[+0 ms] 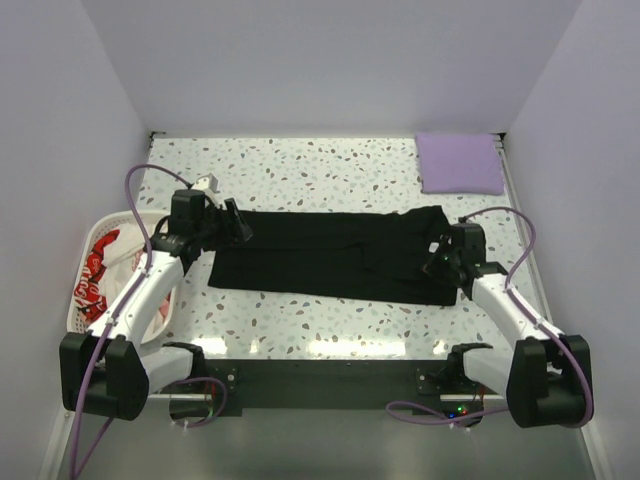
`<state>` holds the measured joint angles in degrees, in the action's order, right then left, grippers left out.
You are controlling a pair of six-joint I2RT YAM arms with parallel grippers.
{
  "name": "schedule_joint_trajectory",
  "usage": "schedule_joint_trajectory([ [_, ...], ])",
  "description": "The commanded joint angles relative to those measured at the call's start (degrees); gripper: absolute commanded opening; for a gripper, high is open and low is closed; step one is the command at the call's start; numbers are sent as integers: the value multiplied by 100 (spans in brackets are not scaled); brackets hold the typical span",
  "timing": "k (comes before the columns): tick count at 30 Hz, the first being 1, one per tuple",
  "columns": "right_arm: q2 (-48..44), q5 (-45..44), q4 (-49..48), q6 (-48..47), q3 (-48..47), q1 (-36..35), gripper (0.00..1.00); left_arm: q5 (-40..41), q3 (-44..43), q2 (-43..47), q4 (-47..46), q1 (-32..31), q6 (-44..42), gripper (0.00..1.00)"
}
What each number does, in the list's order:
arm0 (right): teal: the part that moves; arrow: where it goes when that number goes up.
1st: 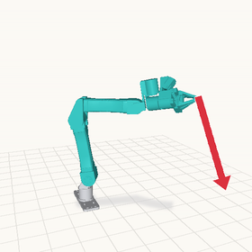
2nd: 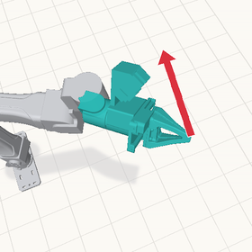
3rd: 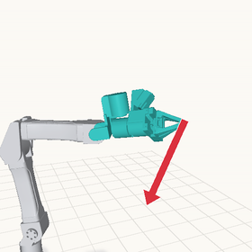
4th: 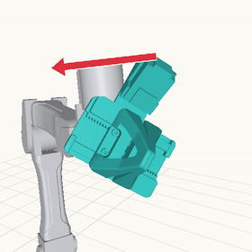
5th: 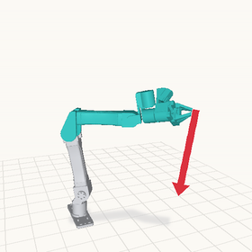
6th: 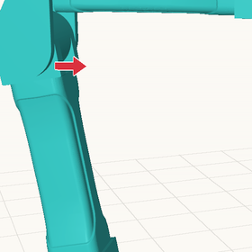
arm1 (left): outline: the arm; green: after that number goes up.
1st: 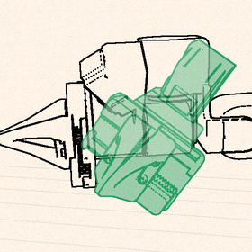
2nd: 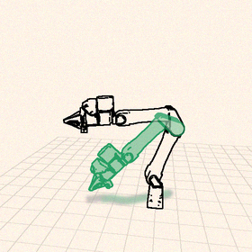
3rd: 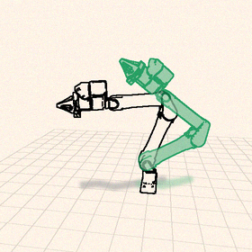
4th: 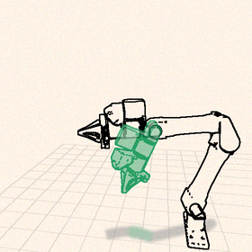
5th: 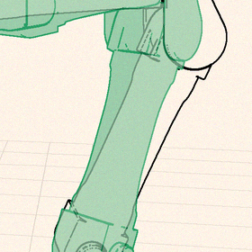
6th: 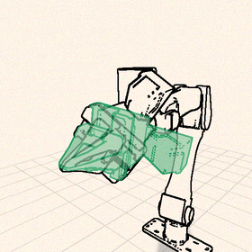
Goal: Fold and stack the t-shirts
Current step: Fold the tshirt
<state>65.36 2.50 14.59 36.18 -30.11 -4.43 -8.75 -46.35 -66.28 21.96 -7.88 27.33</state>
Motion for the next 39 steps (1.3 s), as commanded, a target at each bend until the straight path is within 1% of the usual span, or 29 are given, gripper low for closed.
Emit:
schedule_joint_trajectory([
  [1,-339,-31,430,-208,-320,30,0,-74,21,116,-121,41,-123,73],
  [5,-647,-30,869,-252,-425,30,0,-74,21,115,-113,32,-123,73],
  [12,-1139,-31,1309,-200,-399,21,0,-74,29,98,-113,41,-132,73],
  [19,-1167,22,1485,-182,-628,21,0,-91,21,54,-112,32,-123,73],
  [24,-859,101,1223,-77,-505,-128,0,-100,29,10,-113,41,-114,73],
  [28,-482,-161,722,239,-224,-654,0,-100,29,-25,-113,41,-114,73],
  [30,-261,-233,598,310,-145,-787,0,-100,21,-69,-104,41,-114,73],
  [34,-68,-328,352,293,-13,-823,0,-100,3,-157,-112,41,-96,73],
  [35,-15,-329,343,258,-39,-832,2,-126,-6,-192,-121,32,-88,73],
  [38,187,-312,447,108,-310,-832,20,-162,-15,-262,-139,41,-62,73],
  [39,179,-390,535,91,-416,-832,34,-162,-15,-280,-139,32,-44,73],
])
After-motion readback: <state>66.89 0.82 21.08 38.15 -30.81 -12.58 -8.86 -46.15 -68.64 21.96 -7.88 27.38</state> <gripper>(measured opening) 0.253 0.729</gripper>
